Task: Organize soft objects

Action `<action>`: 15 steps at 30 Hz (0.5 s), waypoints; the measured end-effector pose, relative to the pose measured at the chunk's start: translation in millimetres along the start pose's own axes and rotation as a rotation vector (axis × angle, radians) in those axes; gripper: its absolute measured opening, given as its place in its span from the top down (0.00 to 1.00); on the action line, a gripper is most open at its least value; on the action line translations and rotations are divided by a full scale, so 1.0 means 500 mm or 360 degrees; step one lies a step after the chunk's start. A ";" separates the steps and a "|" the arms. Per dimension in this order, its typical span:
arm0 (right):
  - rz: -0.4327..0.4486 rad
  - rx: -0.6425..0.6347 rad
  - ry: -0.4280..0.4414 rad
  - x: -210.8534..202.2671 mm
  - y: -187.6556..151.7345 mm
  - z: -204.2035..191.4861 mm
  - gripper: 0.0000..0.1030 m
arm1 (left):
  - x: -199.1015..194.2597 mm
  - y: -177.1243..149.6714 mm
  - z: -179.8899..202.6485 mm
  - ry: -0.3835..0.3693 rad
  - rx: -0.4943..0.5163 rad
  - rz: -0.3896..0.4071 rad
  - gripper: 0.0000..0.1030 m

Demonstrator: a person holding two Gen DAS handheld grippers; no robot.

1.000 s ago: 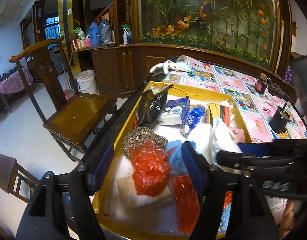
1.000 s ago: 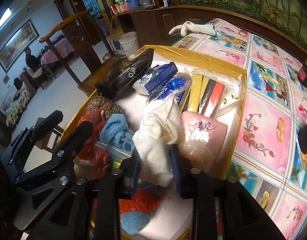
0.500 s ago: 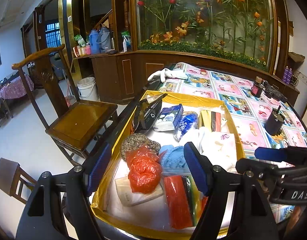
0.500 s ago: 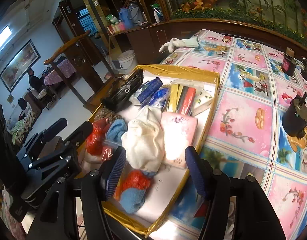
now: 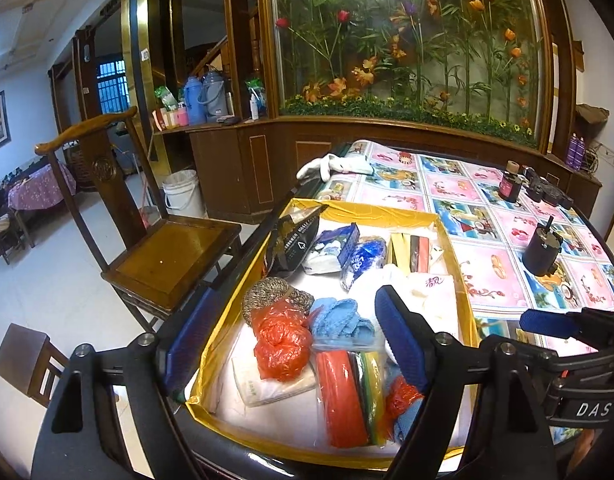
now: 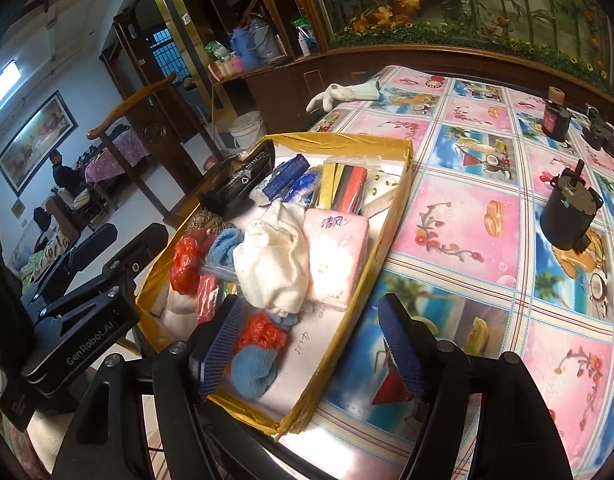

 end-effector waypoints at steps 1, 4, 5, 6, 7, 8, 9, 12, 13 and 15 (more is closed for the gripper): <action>0.0004 0.0000 0.0001 -0.004 -0.003 0.001 0.31 | -0.004 0.001 0.000 0.0011 -0.0002 0.0005 0.20; 0.0015 -0.0007 -0.0003 -0.016 -0.010 0.001 0.29 | -0.012 0.006 0.004 0.0043 -0.0008 0.0016 0.20; 0.0019 -0.0010 -0.0004 -0.018 -0.012 0.001 0.28 | -0.015 0.007 0.005 0.0056 -0.0011 0.0022 0.19; 0.0026 -0.0012 -0.0006 -0.022 -0.014 0.001 0.28 | -0.019 0.008 0.006 0.0069 -0.0012 0.0029 0.18; 0.0029 -0.0016 -0.0005 -0.022 -0.013 0.003 0.27 | -0.021 0.009 0.009 0.0077 -0.0009 0.0033 0.18; 0.0034 -0.0020 -0.0005 -0.025 -0.014 0.005 0.27 | -0.024 0.010 0.011 0.0084 -0.0005 0.0039 0.18; 0.0040 -0.0023 -0.0006 -0.028 -0.015 0.005 0.26 | -0.028 0.011 0.013 0.0093 -0.0001 0.0046 0.18; 0.0055 -0.0028 -0.0007 -0.035 -0.018 0.011 0.24 | -0.039 0.015 0.022 0.0103 0.0012 0.0073 0.18; 0.0060 -0.0028 -0.0008 -0.037 -0.019 0.013 0.23 | -0.042 0.016 0.026 0.0103 0.0016 0.0079 0.17; 0.0071 -0.0029 -0.0012 -0.042 -0.022 0.018 0.22 | -0.049 0.020 0.032 0.0101 0.0021 0.0098 0.18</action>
Point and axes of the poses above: each gripper's, at about its wrist camera, not at the fingertips, and x roughly the way its jaws point, z to its right, y to its top, the point moved 10 cm from there along x, roughly the way its jaws point, and after that the axes turned 2 degrees about -z, right-handed, at the moved point
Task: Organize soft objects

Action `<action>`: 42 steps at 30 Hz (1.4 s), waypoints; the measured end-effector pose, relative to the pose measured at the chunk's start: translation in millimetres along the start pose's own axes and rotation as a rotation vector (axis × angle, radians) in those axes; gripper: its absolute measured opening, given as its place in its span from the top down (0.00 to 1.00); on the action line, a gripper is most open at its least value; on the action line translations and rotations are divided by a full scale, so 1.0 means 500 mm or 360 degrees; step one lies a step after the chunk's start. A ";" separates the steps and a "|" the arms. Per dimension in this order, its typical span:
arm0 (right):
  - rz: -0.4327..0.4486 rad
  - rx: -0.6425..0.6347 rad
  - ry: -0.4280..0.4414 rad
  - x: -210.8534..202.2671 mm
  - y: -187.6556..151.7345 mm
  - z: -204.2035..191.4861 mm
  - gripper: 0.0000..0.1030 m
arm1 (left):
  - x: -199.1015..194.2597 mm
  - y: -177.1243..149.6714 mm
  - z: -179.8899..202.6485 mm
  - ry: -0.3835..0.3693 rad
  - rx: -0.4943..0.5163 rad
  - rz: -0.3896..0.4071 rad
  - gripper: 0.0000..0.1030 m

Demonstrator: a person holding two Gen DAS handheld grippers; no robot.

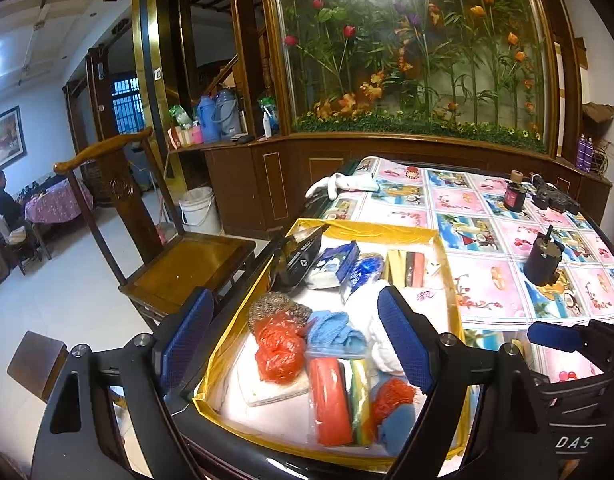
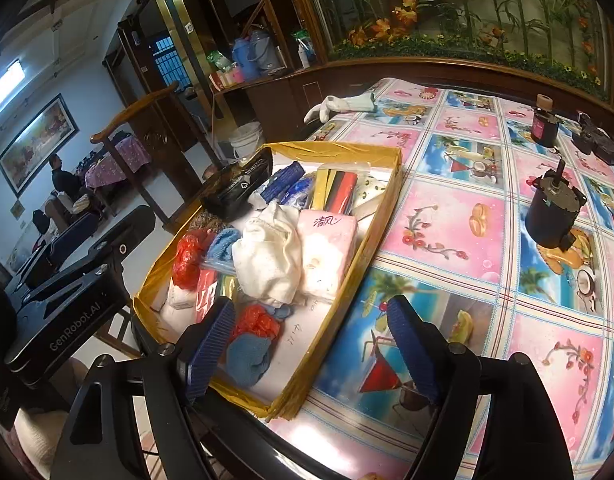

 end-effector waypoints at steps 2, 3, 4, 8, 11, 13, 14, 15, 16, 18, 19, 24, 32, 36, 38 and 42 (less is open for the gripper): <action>0.0011 0.0001 -0.0008 -0.003 -0.002 0.007 0.19 | -0.005 0.003 0.005 -0.0002 0.0005 0.0016 0.17; 0.0019 0.0003 -0.0015 -0.005 -0.002 0.010 0.17 | -0.007 0.006 0.008 -0.0003 0.0009 0.0024 0.17; 0.0026 0.0004 -0.0019 -0.006 -0.003 0.013 0.15 | -0.011 0.007 0.010 -0.0003 0.0011 0.0033 0.17; 0.0047 -0.0006 -0.0035 -0.014 -0.008 0.023 0.11 | -0.020 0.012 0.020 0.0004 0.0020 0.0064 0.17; 0.0066 -0.0025 -0.0061 -0.019 -0.011 0.027 0.10 | -0.032 0.018 0.026 0.0023 0.0020 0.0107 0.17; 0.0077 -0.0039 -0.0072 -0.023 -0.013 0.032 0.09 | -0.047 0.025 0.027 0.0039 0.0003 0.0161 0.17; 0.0085 -0.0044 -0.0078 -0.025 -0.014 0.033 0.09 | -0.055 0.028 0.029 0.0036 -0.0014 0.0188 0.17; 0.0089 -0.0051 -0.0082 -0.027 -0.016 0.034 0.09 | -0.064 0.030 0.031 0.0028 -0.0037 0.0210 0.16; 0.0096 -0.0058 -0.0088 -0.029 -0.016 0.034 0.09 | -0.070 0.031 0.035 0.0012 -0.0054 0.0223 0.08; 0.0108 -0.0072 -0.0094 -0.032 -0.017 0.037 0.09 | -0.073 0.033 0.043 -0.0033 -0.0080 0.0243 0.00; 0.0116 -0.0080 -0.0098 -0.033 -0.017 0.037 0.09 | -0.075 0.034 0.049 -0.0049 -0.0084 0.0247 0.00; 0.0148 -0.0135 -0.0135 -0.039 -0.020 0.036 0.09 | -0.057 0.024 0.062 -0.0173 -0.0153 0.0131 0.00; 0.0169 -0.0232 -0.0181 -0.038 -0.028 0.031 0.09 | -0.042 0.010 0.059 -0.0126 -0.0193 0.0077 0.00; 0.0162 -0.0237 -0.0178 -0.034 -0.031 0.031 0.09 | -0.029 0.001 0.049 -0.0138 -0.0239 0.0034 0.00; 0.0158 -0.0239 -0.0182 -0.030 -0.031 0.031 0.09 | -0.021 -0.003 0.042 -0.0145 -0.0264 0.0010 0.00; 0.0149 -0.0250 -0.0183 -0.023 -0.031 0.027 0.09 | -0.013 -0.009 0.033 -0.0133 -0.0275 -0.0003 0.00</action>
Point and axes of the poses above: each gripper's, at about its wrist camera, not at the fingertips, and x roughly the way its jaws point, z to its right, y to its top, the point moved 10 cm from there along x, roughly the way its jaws point, and after that the axes turned 2 degrees about -z, right-handed, at the moved point
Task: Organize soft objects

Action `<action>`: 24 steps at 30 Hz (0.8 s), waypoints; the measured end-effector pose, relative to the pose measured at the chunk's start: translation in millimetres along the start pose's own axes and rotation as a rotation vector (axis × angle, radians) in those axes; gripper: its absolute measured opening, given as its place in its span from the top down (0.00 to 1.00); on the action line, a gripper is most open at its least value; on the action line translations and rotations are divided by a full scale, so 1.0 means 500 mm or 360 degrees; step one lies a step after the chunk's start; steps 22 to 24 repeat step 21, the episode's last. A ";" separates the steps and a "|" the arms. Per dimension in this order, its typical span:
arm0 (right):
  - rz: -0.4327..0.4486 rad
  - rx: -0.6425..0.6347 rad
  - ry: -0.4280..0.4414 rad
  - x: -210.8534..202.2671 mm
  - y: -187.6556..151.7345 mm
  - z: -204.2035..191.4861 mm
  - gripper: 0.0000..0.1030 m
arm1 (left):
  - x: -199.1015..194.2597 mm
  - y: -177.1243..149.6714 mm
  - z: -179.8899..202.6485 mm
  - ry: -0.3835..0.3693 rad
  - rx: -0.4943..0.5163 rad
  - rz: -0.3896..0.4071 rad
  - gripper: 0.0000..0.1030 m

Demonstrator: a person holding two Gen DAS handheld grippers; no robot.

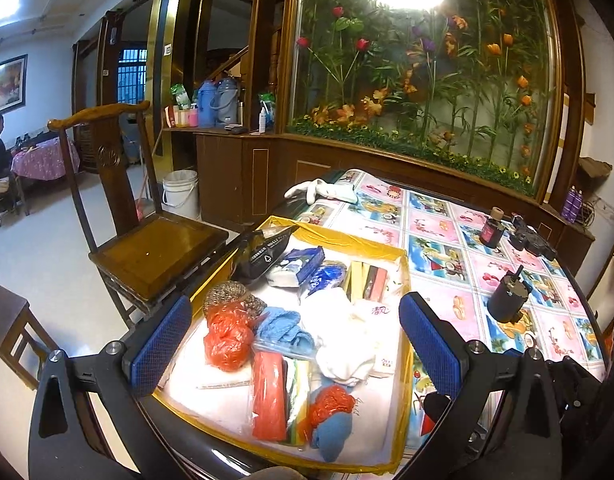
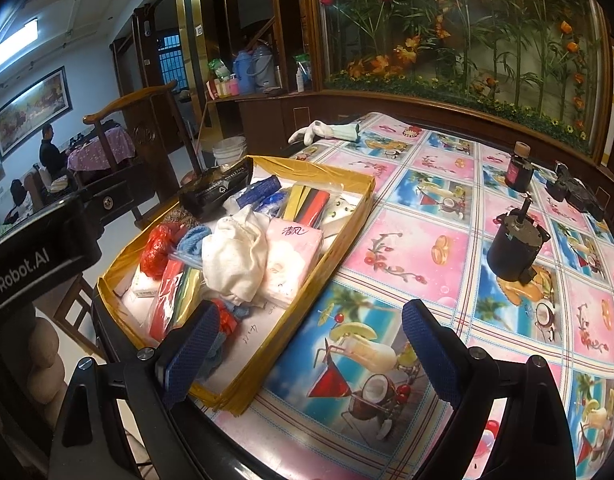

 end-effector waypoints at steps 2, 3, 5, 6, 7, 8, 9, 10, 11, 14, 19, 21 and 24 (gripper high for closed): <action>-0.0004 -0.0008 0.0001 0.003 0.000 -0.003 0.09 | 0.002 -0.001 -0.003 0.0008 0.0003 0.0000 0.00; -0.0008 -0.0013 0.0001 0.006 0.000 -0.006 0.09 | 0.003 -0.001 -0.004 0.0009 0.0001 -0.0001 0.00; -0.0016 -0.0024 0.0001 0.011 0.000 -0.010 0.09 | 0.007 -0.002 -0.009 0.0014 -0.0004 -0.0004 0.00; -0.0019 -0.0028 0.0000 0.012 0.001 -0.013 0.09 | 0.009 -0.003 -0.011 0.0016 -0.0009 -0.0009 0.00; -0.0021 -0.0033 -0.0001 0.013 -0.001 -0.015 0.09 | 0.011 -0.003 -0.014 0.0017 -0.0014 -0.0013 0.00; -0.0024 -0.0038 -0.0001 0.015 -0.001 -0.017 0.09 | 0.014 -0.004 -0.018 0.0021 -0.0019 -0.0016 0.00; -0.0026 -0.0042 -0.0002 0.017 -0.001 -0.019 0.09 | 0.015 -0.004 -0.020 0.0019 -0.0027 -0.0018 0.00; -0.0029 -0.0047 -0.0003 0.020 0.000 -0.020 0.09 | 0.017 -0.004 -0.023 0.0018 -0.0034 -0.0022 0.00; -0.0031 -0.0050 -0.0003 0.022 0.000 -0.021 0.09 | 0.020 -0.003 -0.026 0.0021 -0.0038 -0.0025 0.00; -0.0039 -0.0056 -0.0001 0.028 0.000 -0.025 0.09 | 0.024 -0.005 -0.031 0.0035 -0.0038 -0.0030 0.00; -0.0051 -0.0072 0.0007 0.037 0.000 -0.034 0.09 | 0.035 -0.015 -0.032 0.0056 -0.0013 -0.0088 0.00; -0.0053 -0.0075 0.0007 0.039 0.000 -0.035 0.09 | 0.039 -0.018 -0.032 0.0064 -0.0013 -0.0105 0.00; -0.0053 -0.0075 0.0007 0.039 0.000 -0.035 0.09 | 0.039 -0.018 -0.032 0.0064 -0.0013 -0.0105 0.00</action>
Point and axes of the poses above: each gripper's, at about its wrist camera, not at the fingertips, and x roughly the way its jaws point, z to its right, y to its top, the point moved 10 cm from there along x, roughly the way its jaws point, and after that the axes turned 2 degrees about -z, right-handed, at the moved point
